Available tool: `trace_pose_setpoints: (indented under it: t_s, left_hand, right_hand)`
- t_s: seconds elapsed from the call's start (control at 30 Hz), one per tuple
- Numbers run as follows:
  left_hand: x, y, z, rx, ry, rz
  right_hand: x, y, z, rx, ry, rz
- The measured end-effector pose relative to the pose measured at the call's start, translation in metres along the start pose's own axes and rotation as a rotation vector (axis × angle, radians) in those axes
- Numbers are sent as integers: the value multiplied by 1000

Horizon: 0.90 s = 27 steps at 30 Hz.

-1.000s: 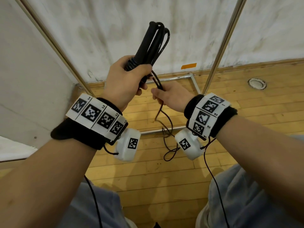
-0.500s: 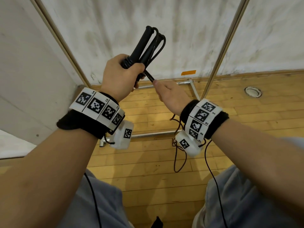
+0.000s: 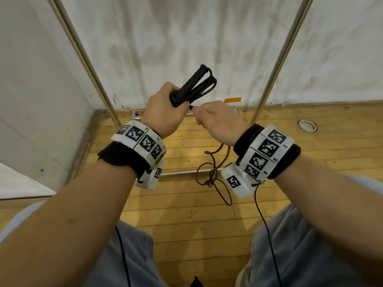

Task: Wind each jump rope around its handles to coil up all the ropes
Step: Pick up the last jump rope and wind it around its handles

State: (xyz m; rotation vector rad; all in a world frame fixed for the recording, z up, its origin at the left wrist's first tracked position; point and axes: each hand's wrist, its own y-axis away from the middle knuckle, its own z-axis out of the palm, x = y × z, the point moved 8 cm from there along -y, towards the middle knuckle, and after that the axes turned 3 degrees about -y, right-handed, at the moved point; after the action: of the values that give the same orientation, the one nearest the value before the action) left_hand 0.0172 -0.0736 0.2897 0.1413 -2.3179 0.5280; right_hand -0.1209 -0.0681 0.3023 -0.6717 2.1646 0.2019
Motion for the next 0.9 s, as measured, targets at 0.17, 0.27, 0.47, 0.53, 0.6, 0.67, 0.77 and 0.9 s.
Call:
trace_pose_setpoints:
  t_s: [0.17,0.27,0.47,0.53,0.6,0.67,0.77,0.9]
  left_hand:
    - [-8,4,13,-177,-184,6]
    - [-4,11,27,-296,-213,39]
    - [8,25,50,-403,-390,152]
    - [14,28,54,-357,-412,154]
    - [20,28,55,-313,-426,176]
    - [20,28,56,-301,-433,192]
    - [16,30,60,-321,-454,202]
    - [24,38,68,-361,-480,289]
  right_hand:
    - [3,-2,0,-79,-139,60]
    - [5,-6,-3,-79,-221,84]
    - [6,-8,1,-113,-203,87]
    - [8,-11,-8,-34,-200,88]
    - [11,-13,-17,16,-199,105]
    - [14,-13,-22,13,-163,106]
    - [22,-12,-35,71,-34,109]
    - [35,-16,-44,100,129,111]
